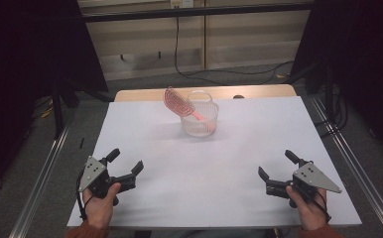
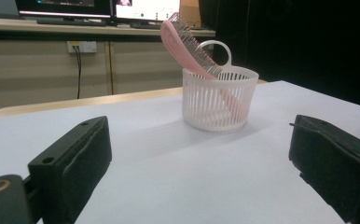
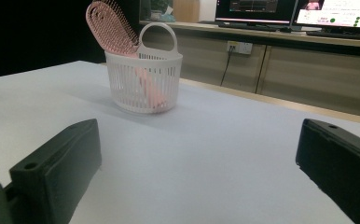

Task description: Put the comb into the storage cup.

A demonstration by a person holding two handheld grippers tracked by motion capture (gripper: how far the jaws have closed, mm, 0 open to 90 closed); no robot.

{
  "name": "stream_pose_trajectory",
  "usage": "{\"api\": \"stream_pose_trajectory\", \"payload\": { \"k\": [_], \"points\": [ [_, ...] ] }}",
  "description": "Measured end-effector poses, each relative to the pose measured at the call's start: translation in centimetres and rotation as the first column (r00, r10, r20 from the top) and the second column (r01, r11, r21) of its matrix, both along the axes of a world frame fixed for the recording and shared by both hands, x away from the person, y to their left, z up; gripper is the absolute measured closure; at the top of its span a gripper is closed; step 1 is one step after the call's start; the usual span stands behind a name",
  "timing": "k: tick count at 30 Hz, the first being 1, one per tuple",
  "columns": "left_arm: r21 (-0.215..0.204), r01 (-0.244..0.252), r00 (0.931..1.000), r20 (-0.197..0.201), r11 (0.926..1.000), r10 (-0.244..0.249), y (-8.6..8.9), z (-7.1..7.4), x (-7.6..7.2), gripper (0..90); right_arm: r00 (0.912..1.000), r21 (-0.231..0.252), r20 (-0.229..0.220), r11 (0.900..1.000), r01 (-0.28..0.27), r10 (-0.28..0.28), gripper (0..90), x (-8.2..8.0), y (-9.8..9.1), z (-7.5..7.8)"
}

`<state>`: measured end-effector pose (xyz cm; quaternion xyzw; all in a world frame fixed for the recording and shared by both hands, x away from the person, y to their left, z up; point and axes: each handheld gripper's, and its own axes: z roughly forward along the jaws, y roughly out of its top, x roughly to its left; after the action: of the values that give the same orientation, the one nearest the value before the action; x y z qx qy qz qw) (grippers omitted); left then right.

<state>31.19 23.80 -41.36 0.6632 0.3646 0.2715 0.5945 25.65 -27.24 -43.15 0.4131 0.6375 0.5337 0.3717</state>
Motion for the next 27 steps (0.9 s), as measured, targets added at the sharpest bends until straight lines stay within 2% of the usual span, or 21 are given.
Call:
{"api": "stream_pose_trajectory", "payload": {
  "k": [5,8,9,11,13,17,19,22,25,27],
  "points": [
    [0.017,-0.012,0.9997,0.023,0.9998,0.011,0.1,0.0,-0.8,3.9,1.0,-0.001,-0.002,1.0,0.004,-0.004,0.0,-0.1,-0.1,0.0],
    [0.034,-0.016,0.9998,0.013,0.9993,0.015,0.2,-0.3,-1.1,3.7,1.0,0.001,0.0,1.0,0.008,-0.008,0.0,-0.2,-0.1,0.0],
    [0.055,-0.019,0.9997,0.013,0.9983,0.018,0.3,-0.3,-1.2,3.7,1.0,0.0,0.0,1.0,0.008,-0.008,0.0,-0.3,-0.1,0.0],
    [0.058,-0.031,0.9994,0.015,0.9978,0.03,0.5,-0.5,-1.3,3.6,1.0,0.002,-0.001,1.0,0.009,-0.009,0.0,-0.3,-0.1,0.0],
    [0.052,-0.035,0.9994,-0.004,0.998,0.035,0.8,-0.7,-1.3,3.6,1.0,-0.007,-0.003,1.0,0.007,-0.007,0.0,-0.4,-0.1,0.0],
    [0.06,-0.045,0.9988,-0.015,0.9972,0.046,1.2,-1.0,-0.9,3.3,1.0,-0.006,0.001,1.0,0.004,-0.004,0.0,-0.5,-0.1,0.0],
    [0.076,-0.074,0.9968,-0.024,0.9944,0.076,0.9,-1.1,-0.5,3.3,1.0,-0.011,-0.001,0.9999,0.0,0.0,0.0,-0.4,-0.1,-0.1],
    [0.048,-0.074,0.9971,-0.014,0.9961,0.074,0.8,-0.9,-0.1,3.4,0.9996,-0.002,-0.014,0.9997,0.025,-0.025,0.0,-0.1,0.0,-0.2],
    [0.043,-0.042,0.9991,-0.009,0.9982,0.042,0.7,-0.8,-0.2,3.4,0.9993,0.008,-0.014,0.9994,0.034,-0.034,0.0,0.0,-0.1,-0.2],
    [0.047,-0.048,0.9989,-0.002,0.9978,0.048,0.7,-0.8,-0.2,3.3,0.9994,0.011,-0.007,0.9993,0.035,-0.035,0.0,-0.1,-0.1,-0.2]
  ]
}}
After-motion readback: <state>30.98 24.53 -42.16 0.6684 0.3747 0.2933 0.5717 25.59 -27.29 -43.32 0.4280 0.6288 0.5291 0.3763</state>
